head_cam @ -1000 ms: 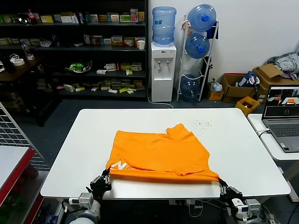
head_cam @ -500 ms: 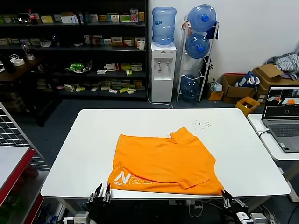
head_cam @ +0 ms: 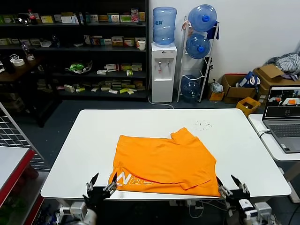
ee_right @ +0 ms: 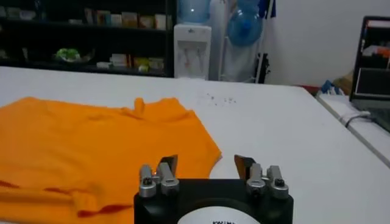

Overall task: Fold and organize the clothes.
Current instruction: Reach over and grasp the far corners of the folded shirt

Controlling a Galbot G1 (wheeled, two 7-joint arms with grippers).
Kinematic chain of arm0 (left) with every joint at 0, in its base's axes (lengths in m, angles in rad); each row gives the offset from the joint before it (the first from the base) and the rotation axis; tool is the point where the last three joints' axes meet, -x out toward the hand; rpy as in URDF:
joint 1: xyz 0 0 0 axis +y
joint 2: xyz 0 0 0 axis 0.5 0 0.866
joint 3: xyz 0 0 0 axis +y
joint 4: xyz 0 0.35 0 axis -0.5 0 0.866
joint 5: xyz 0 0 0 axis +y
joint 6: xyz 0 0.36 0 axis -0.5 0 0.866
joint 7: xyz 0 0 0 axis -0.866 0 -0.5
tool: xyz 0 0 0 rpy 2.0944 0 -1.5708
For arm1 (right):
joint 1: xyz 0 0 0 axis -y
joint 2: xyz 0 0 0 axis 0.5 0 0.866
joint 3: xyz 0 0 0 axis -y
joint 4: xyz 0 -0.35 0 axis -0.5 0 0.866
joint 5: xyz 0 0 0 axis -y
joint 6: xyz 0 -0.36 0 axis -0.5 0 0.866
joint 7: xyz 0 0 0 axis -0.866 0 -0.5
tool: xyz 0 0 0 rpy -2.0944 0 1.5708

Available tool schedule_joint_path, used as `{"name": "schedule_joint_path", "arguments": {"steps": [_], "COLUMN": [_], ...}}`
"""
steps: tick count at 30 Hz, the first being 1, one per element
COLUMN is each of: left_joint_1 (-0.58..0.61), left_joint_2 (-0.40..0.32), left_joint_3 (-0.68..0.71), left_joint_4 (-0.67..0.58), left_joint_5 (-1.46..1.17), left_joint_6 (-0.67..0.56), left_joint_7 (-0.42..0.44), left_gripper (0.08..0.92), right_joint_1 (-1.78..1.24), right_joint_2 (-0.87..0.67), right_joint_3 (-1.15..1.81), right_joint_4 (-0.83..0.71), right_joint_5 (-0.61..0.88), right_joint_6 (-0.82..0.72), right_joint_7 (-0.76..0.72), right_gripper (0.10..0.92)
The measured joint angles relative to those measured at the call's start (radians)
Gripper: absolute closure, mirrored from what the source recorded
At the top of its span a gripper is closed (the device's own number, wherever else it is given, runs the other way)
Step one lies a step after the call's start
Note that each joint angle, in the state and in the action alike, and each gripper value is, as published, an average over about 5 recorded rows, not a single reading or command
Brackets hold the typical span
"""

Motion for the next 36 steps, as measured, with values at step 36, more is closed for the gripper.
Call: {"name": "schedule_joint_path", "arguments": {"steps": [36], "left_joint_1": [-0.907], "left_joint_2": [-0.084], "left_joint_3": [0.356], "left_joint_4": [0.869], "left_joint_5": [-0.193], "left_joint_6": [0.172], "left_joint_7": [0.161], "left_gripper": [0.178], "right_joint_1": [0.975], "right_joint_2": [0.119], "right_joint_3": [-0.461], "right_joint_4": [-0.908], "right_joint_5": [0.086], "right_joint_6": [-0.206], "right_joint_7": [0.052], "right_gripper": [0.215]}}
